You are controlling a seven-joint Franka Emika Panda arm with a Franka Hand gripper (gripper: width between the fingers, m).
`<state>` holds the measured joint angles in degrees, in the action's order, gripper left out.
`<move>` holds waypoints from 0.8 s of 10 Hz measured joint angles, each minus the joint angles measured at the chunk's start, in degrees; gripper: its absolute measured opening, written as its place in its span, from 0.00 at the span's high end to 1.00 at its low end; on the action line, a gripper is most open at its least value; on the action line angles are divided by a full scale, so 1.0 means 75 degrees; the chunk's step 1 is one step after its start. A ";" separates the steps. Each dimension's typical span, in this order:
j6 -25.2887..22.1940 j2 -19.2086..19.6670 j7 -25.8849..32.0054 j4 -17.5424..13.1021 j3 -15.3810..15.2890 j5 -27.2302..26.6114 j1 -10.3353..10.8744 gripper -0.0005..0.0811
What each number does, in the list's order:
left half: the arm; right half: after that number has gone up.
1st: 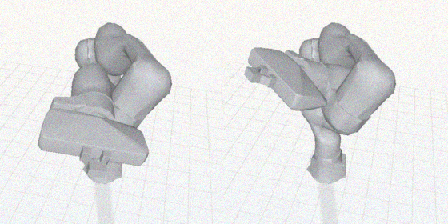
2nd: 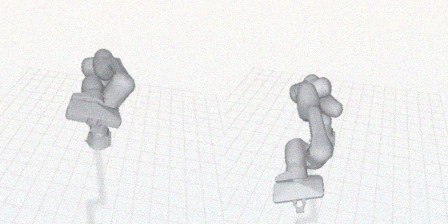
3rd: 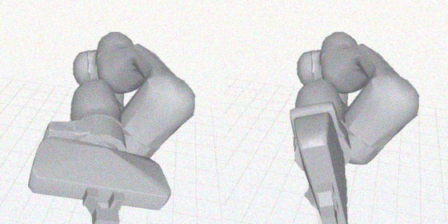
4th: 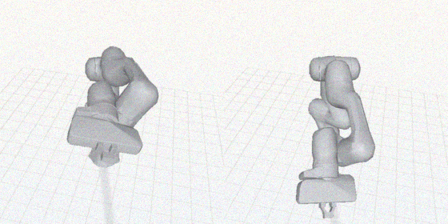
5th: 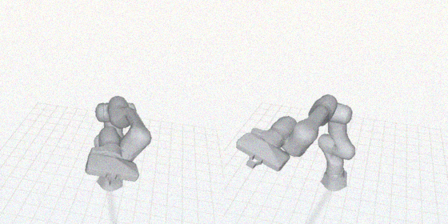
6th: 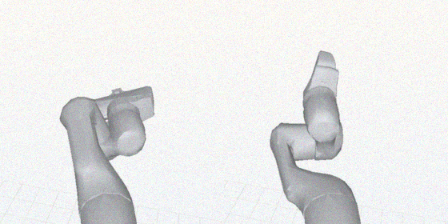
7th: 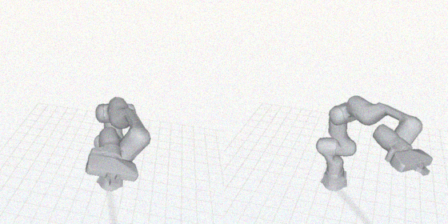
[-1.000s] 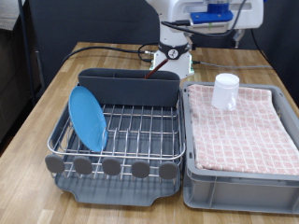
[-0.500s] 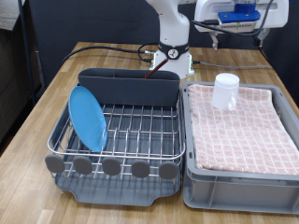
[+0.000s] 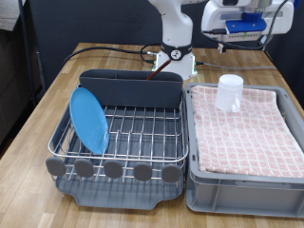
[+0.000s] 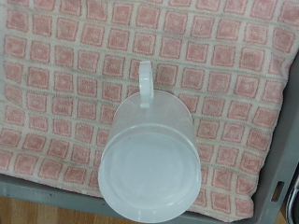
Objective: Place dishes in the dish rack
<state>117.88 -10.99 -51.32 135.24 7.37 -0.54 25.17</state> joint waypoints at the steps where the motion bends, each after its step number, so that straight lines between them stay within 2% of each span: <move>1: 0.0031 0.0219 0.0046 -0.0019 0.0015 -0.0090 -0.0001 0.01; 8: 0.0656 0.1596 0.0053 -0.0274 0.0038 -0.0823 -0.0013 0.01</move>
<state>122.80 0.98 -50.92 133.19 7.66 -6.71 25.07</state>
